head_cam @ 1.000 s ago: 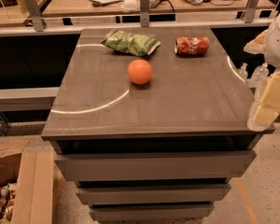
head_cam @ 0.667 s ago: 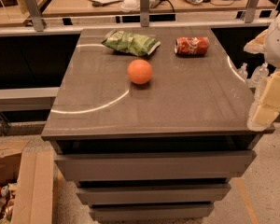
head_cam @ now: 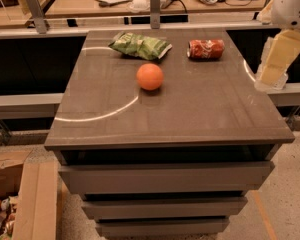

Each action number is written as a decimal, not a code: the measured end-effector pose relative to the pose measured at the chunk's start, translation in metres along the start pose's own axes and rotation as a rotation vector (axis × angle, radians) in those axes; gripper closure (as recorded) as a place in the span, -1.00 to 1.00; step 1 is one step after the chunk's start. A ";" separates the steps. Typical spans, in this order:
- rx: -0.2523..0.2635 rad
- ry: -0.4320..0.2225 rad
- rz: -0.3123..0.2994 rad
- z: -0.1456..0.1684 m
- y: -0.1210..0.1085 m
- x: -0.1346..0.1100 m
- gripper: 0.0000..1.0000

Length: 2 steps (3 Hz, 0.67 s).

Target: Place coke can upright

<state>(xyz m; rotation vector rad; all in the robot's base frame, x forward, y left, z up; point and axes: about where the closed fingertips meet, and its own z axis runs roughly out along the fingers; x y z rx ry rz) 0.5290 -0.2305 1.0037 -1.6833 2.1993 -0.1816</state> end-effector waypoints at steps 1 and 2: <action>0.032 -0.004 -0.001 0.011 -0.046 -0.006 -1.00; 0.059 -0.028 0.015 0.028 -0.081 -0.007 -1.00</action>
Offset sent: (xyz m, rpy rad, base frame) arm 0.1289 -0.0270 -0.0007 0.0403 -0.0781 -0.0346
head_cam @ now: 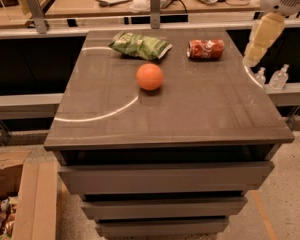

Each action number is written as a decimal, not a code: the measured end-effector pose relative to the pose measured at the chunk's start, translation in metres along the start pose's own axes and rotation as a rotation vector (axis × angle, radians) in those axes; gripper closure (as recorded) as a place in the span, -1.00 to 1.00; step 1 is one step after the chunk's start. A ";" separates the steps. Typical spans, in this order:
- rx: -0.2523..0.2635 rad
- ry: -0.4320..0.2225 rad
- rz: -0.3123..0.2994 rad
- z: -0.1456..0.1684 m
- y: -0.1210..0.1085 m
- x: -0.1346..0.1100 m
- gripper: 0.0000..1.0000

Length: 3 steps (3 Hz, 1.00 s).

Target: Place coke can upright

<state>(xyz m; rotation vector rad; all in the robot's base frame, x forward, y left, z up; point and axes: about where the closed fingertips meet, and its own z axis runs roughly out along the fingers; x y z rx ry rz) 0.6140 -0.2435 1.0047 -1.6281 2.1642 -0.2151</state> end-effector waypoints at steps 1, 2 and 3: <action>0.047 -0.077 0.029 0.046 -0.044 -0.003 -1.00; 0.047 -0.077 0.029 0.047 -0.044 -0.003 -1.00; 0.048 -0.128 0.001 0.064 -0.054 -0.019 -1.00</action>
Offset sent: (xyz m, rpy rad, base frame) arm 0.0993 -0.0093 -0.0403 0.1146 -0.0898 -0.0379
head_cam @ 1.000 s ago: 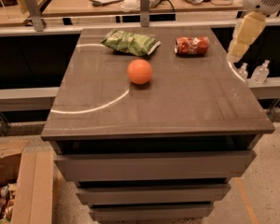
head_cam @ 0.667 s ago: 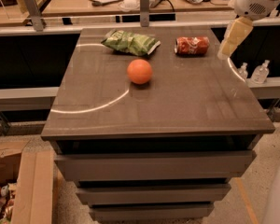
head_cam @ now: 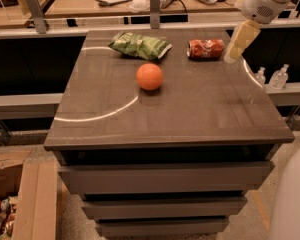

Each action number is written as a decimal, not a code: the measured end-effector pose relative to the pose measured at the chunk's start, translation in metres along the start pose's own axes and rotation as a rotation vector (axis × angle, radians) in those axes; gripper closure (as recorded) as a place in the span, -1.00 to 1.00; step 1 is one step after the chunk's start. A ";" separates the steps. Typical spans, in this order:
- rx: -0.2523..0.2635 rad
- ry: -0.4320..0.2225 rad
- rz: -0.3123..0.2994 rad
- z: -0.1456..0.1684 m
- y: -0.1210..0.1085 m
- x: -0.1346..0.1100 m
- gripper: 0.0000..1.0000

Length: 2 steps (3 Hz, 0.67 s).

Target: Place coke can upright

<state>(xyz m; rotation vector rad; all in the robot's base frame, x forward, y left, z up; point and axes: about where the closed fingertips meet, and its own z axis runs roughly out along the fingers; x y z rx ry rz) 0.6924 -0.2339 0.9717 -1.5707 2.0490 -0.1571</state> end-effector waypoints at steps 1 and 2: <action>0.009 -0.034 -0.007 0.021 -0.013 -0.004 -1.00; 0.052 -0.041 -0.013 0.040 -0.026 -0.004 -1.00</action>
Offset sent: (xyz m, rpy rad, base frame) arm 0.0667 0.0033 -0.0335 0.0059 -0.1496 -0.0148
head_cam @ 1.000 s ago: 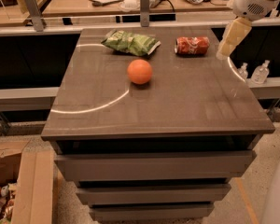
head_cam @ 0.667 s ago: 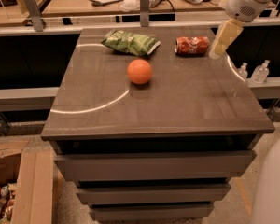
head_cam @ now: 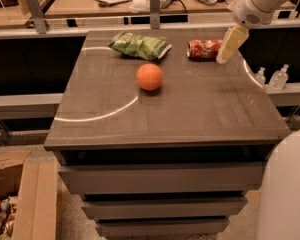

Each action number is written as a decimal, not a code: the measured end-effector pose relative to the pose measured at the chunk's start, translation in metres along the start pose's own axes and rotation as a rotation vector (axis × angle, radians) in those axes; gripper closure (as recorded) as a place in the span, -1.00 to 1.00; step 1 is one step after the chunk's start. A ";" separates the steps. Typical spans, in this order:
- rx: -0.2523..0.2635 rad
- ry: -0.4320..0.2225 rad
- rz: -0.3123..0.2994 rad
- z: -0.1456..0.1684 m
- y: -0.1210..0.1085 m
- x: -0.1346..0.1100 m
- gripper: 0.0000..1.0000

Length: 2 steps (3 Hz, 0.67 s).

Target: Place coke can upright

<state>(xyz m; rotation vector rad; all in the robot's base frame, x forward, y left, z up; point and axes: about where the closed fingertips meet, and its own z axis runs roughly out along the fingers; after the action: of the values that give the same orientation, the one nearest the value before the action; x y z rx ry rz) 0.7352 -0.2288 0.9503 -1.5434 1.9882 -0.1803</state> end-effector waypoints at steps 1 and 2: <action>0.060 0.021 0.008 0.028 -0.019 0.004 -1.00; 0.082 0.034 0.019 0.050 -0.030 0.007 -1.00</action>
Offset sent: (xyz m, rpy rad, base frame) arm 0.0732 -0.0090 -0.0341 -0.0390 -0.0864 -0.0935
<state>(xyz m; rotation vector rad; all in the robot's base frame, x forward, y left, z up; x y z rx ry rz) 0.7858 -0.2321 0.9210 -1.4787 1.9956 -0.2791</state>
